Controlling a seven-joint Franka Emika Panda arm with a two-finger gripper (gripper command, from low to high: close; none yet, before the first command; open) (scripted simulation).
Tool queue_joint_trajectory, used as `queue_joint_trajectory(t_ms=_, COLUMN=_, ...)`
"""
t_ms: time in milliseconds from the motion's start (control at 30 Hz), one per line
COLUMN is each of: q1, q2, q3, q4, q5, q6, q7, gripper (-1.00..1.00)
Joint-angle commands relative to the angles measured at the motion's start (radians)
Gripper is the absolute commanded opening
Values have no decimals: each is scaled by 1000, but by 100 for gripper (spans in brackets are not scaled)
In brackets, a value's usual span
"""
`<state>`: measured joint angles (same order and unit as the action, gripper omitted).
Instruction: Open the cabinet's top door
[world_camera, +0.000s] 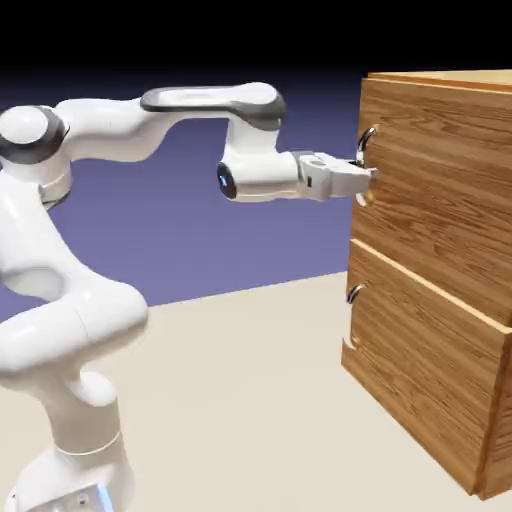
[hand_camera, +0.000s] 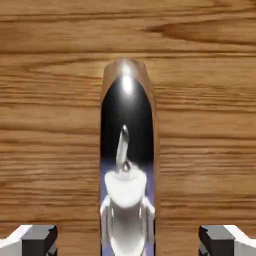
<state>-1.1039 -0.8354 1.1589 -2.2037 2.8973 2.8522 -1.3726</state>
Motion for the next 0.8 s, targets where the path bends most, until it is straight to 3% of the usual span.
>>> queue_joint_trajectory(t_ms=0, q1=36, q2=18, q3=-26, q4=-21, q5=0, q6=-10, q7=-26, gripper=-100)
queue_joint_trajectory(t_ms=567, q1=653, q2=216, q3=-558, q4=-209, q5=-4, q6=-60, q7=-415, gripper=-100)
queue_joint_trajectory(t_ms=767, q1=866, q2=179, q3=-761, q4=-295, q5=-133, q6=-77, q7=-389, gripper=-100)
